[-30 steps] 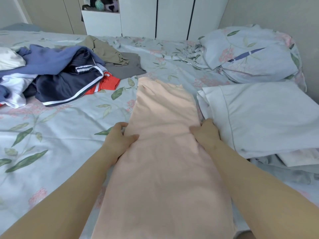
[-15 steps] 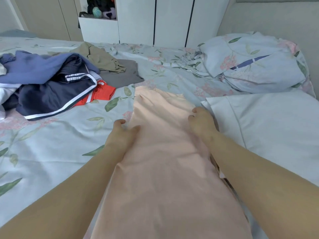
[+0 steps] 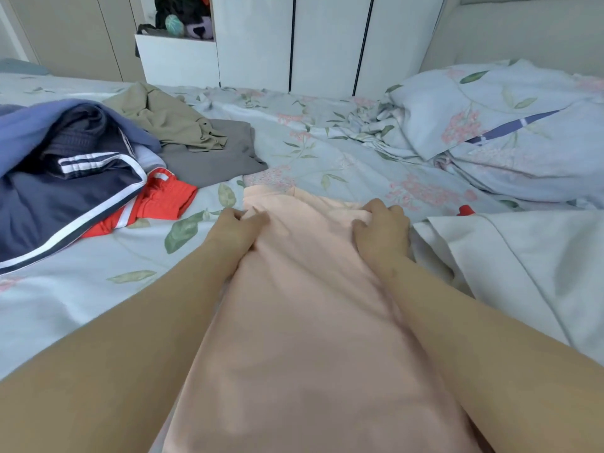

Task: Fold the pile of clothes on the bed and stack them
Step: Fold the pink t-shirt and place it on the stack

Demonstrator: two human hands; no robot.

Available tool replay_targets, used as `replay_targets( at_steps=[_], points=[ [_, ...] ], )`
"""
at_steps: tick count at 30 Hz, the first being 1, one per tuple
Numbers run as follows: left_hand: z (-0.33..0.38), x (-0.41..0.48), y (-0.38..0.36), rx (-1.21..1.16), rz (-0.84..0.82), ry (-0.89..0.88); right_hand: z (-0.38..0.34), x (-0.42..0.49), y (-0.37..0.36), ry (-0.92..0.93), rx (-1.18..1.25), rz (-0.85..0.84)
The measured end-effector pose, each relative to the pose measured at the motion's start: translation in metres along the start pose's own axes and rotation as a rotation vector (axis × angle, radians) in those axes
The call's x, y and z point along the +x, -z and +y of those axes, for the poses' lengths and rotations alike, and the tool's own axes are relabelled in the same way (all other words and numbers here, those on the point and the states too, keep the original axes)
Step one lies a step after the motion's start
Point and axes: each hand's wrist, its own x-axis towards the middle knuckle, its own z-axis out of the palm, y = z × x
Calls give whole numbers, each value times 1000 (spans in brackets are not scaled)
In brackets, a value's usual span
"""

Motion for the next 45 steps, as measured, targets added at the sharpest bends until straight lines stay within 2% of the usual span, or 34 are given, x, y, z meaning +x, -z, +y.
replay_targets(
  at_steps=[2,4,7,10,14,19,22,25,29,31,34,36,40,45],
  points=[
    [0,10,-1,7,75,-39,0,2,2,42,170,185],
    [0,15,-3,14,169,-86,0,5,4,15,309,299],
    [2,14,-7,10,235,-116,3,13,0,-143,247,179],
    [-1,13,-8,63,124,-149,3,17,-4,-193,131,22],
    [-2,8,-2,72,-2,-222,5,7,-3,-74,57,-65],
    [5,1,-1,93,-100,-189,11,-10,-3,31,12,24],
    [13,7,-1,239,-188,-197,13,-6,-8,99,-106,-54],
    [13,10,-4,248,-135,-297,16,0,-9,97,-83,-120],
    [-3,13,-10,198,7,-479,17,-2,-11,142,48,28],
    [-6,17,-12,289,27,-537,17,-1,-12,134,-28,-18],
    [-5,20,-15,472,2,-442,17,1,-13,54,-141,-172],
    [-4,12,-13,479,-39,-342,17,-3,-11,48,-142,-171],
    [-7,-20,4,399,-78,-277,20,-26,-1,33,-143,-213],
    [-18,-85,41,120,-151,-64,28,-83,20,-14,-180,-326]
  ],
)
